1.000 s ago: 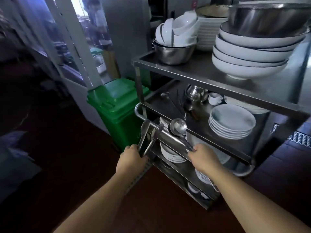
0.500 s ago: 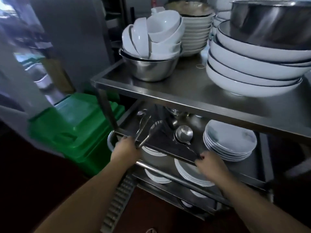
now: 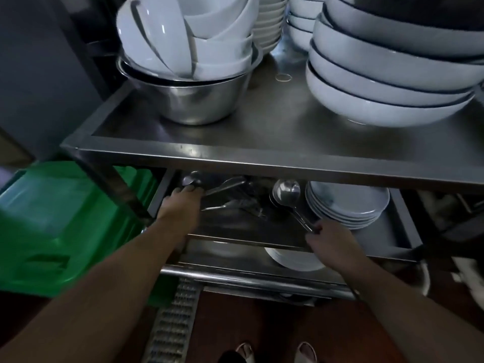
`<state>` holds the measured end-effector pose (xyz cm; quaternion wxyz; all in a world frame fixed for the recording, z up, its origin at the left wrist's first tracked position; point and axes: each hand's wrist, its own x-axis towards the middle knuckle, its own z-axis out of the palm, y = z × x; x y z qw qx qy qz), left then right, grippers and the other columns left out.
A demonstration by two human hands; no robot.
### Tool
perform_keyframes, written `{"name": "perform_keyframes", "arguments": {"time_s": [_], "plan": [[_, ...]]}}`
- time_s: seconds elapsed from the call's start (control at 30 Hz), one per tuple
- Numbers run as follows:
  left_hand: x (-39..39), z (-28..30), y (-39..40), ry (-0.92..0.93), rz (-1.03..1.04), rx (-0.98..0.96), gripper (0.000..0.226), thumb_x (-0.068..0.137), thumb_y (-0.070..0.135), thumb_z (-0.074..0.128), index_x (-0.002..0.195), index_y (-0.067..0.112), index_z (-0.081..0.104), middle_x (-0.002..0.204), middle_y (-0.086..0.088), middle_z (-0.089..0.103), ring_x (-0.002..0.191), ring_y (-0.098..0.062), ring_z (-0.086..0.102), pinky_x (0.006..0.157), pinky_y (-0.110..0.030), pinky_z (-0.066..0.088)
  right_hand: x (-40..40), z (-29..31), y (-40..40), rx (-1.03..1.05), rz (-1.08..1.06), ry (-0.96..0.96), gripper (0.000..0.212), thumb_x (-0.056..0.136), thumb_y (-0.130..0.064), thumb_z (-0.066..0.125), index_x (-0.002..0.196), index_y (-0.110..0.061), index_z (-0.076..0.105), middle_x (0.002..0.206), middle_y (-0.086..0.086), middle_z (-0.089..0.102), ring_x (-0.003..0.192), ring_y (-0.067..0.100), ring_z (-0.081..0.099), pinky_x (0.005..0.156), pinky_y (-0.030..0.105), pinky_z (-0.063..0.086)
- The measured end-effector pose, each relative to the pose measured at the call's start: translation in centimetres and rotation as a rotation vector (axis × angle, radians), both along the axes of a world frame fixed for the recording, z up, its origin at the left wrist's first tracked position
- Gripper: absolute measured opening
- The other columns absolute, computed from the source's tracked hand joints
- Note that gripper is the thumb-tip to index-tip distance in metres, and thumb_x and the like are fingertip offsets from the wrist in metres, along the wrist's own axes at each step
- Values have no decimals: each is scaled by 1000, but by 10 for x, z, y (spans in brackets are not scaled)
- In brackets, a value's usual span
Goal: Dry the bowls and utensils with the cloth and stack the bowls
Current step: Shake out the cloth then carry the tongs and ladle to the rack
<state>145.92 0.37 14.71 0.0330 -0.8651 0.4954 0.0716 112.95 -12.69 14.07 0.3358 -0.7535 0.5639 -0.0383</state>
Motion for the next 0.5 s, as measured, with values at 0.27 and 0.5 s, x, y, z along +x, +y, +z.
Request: {"name": "perform_keyframes", "arguments": {"time_s": [0.27, 0.5], "plan": [[24, -14, -18, -4, -153, 12, 63, 86, 12, 68, 146, 22, 51, 146, -11, 52, 127, -40, 55, 96, -55, 54, 3, -2, 7, 16, -73, 0, 12, 85, -32, 67, 77, -24, 66, 60, -6, 66, 49, 3, 61, 40, 21, 35], [25, -28, -24, -1, -176, -24, 63, 82, 10, 69, 141, 22, 52, 141, -6, 54, 126, -39, 55, 91, -54, 53, 3, -1, 5, 9, -95, 5, 12, 86, -30, 65, 76, -24, 65, 55, -6, 64, 45, 1, 60, 33, 15, 30]]}}
